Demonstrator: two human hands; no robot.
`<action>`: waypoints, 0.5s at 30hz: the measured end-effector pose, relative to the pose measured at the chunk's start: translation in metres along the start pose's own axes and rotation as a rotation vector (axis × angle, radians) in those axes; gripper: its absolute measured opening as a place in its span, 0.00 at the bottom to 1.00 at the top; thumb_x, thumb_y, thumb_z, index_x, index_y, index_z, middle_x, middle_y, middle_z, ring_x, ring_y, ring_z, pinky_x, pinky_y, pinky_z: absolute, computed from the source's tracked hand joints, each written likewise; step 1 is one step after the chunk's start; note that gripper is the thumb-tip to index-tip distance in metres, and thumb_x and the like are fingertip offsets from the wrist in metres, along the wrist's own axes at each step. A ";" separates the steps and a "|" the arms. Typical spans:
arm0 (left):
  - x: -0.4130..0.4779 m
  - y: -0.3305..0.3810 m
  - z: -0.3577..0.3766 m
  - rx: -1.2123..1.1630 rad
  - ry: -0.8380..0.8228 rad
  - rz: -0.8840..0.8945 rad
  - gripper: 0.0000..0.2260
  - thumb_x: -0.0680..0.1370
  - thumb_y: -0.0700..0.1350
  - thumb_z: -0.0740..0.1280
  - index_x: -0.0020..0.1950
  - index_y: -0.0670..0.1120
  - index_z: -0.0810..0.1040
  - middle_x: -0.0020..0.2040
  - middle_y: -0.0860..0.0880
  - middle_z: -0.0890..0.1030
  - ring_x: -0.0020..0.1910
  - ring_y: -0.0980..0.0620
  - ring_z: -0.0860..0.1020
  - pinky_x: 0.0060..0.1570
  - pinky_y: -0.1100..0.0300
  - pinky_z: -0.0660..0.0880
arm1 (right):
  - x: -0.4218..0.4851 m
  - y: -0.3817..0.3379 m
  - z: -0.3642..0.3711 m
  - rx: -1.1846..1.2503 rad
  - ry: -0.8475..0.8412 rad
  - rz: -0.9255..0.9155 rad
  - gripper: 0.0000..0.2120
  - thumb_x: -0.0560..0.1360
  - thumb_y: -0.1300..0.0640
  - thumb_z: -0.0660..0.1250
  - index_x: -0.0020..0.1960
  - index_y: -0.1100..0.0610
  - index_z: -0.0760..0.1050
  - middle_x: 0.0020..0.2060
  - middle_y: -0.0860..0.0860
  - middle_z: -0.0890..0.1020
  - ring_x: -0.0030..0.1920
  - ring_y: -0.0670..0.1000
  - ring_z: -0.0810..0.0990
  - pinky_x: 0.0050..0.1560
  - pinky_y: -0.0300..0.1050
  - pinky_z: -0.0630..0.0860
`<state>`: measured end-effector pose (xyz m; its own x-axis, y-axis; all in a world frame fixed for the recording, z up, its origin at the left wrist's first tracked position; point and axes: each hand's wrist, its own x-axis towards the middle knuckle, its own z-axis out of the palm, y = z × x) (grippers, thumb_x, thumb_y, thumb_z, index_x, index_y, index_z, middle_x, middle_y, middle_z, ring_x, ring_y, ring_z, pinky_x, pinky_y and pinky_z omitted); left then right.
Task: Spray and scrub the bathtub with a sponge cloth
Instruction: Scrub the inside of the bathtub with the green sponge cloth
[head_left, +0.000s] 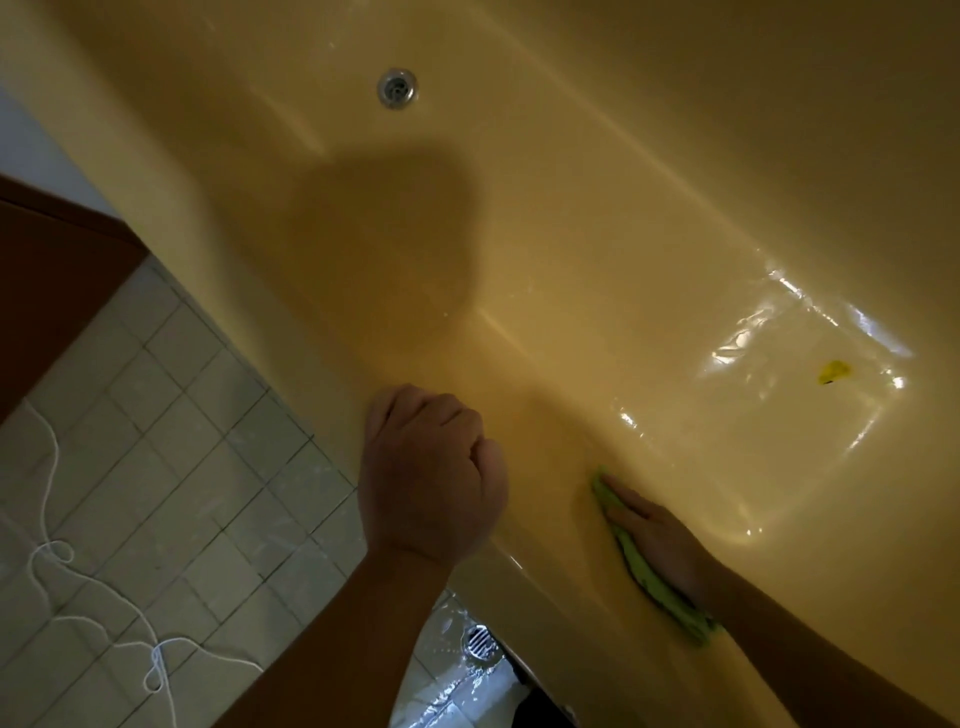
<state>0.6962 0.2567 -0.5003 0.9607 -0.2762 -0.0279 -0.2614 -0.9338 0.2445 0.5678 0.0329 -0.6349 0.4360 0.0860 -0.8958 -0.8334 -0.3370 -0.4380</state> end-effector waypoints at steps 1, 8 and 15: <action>0.001 -0.001 0.000 -0.002 0.001 0.005 0.11 0.71 0.42 0.59 0.32 0.44 0.77 0.34 0.48 0.78 0.38 0.43 0.73 0.53 0.49 0.69 | 0.014 0.007 0.000 -0.039 0.020 0.070 0.23 0.86 0.43 0.55 0.81 0.38 0.58 0.81 0.49 0.61 0.79 0.55 0.62 0.78 0.50 0.57; 0.007 -0.008 -0.002 0.002 0.002 -0.039 0.11 0.71 0.43 0.61 0.33 0.45 0.80 0.36 0.49 0.81 0.41 0.45 0.74 0.66 0.45 0.70 | 0.026 -0.083 0.024 0.008 0.004 -0.081 0.25 0.82 0.38 0.60 0.78 0.32 0.61 0.81 0.45 0.60 0.80 0.51 0.60 0.79 0.48 0.56; 0.015 -0.016 -0.003 -0.012 0.045 -0.057 0.11 0.72 0.43 0.61 0.33 0.45 0.80 0.46 0.48 0.85 0.50 0.43 0.79 0.75 0.40 0.64 | -0.067 -0.102 0.024 0.124 -0.088 -0.423 0.25 0.82 0.46 0.62 0.76 0.30 0.64 0.77 0.29 0.61 0.77 0.31 0.57 0.77 0.34 0.54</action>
<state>0.7150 0.2682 -0.5019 0.9773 -0.2118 0.0010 -0.2050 -0.9447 0.2558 0.6155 0.0836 -0.5317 0.7211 0.2737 -0.6365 -0.6247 -0.1405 -0.7681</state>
